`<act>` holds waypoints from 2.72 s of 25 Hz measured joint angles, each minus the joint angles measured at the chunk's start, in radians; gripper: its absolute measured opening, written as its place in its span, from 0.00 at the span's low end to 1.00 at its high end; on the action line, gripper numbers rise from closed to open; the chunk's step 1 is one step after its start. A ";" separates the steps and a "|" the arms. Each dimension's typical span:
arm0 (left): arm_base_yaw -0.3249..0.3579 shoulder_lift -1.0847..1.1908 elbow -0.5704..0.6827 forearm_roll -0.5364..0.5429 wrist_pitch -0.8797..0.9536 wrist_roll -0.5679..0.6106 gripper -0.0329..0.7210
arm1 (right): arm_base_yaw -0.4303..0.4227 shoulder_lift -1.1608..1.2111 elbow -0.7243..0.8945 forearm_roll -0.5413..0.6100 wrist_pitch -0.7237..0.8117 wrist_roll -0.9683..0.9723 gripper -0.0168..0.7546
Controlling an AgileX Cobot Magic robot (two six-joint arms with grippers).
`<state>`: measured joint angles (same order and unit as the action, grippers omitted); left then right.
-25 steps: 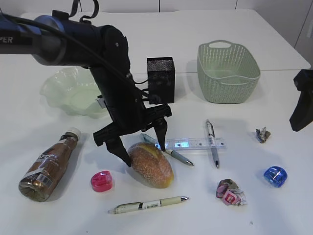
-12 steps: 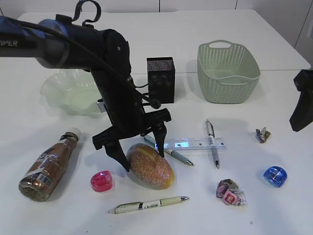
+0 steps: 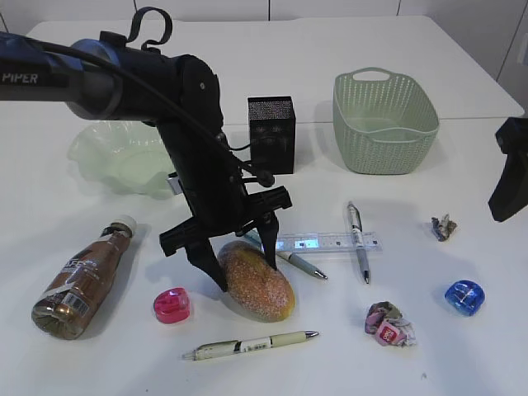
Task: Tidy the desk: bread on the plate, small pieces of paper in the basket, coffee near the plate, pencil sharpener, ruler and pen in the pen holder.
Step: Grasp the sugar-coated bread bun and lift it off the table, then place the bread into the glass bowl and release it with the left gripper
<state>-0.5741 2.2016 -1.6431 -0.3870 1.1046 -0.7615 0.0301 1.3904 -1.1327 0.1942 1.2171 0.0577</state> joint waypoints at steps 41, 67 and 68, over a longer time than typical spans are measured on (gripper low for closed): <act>0.058 -0.022 -0.124 -0.079 0.104 0.338 0.32 | 0.000 0.000 0.000 -0.007 -0.015 -0.003 0.66; 0.364 -0.170 -0.269 0.067 0.122 0.455 0.32 | 0.000 0.000 0.000 -0.008 -0.015 -0.011 0.66; 0.376 -0.170 -0.280 0.094 0.124 0.455 0.32 | 0.000 0.000 0.000 -0.008 -0.015 -0.011 0.66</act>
<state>-0.1978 2.0320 -1.9228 -0.2929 1.2283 -0.3069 0.0301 1.3904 -1.1327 0.1863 1.2016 0.0472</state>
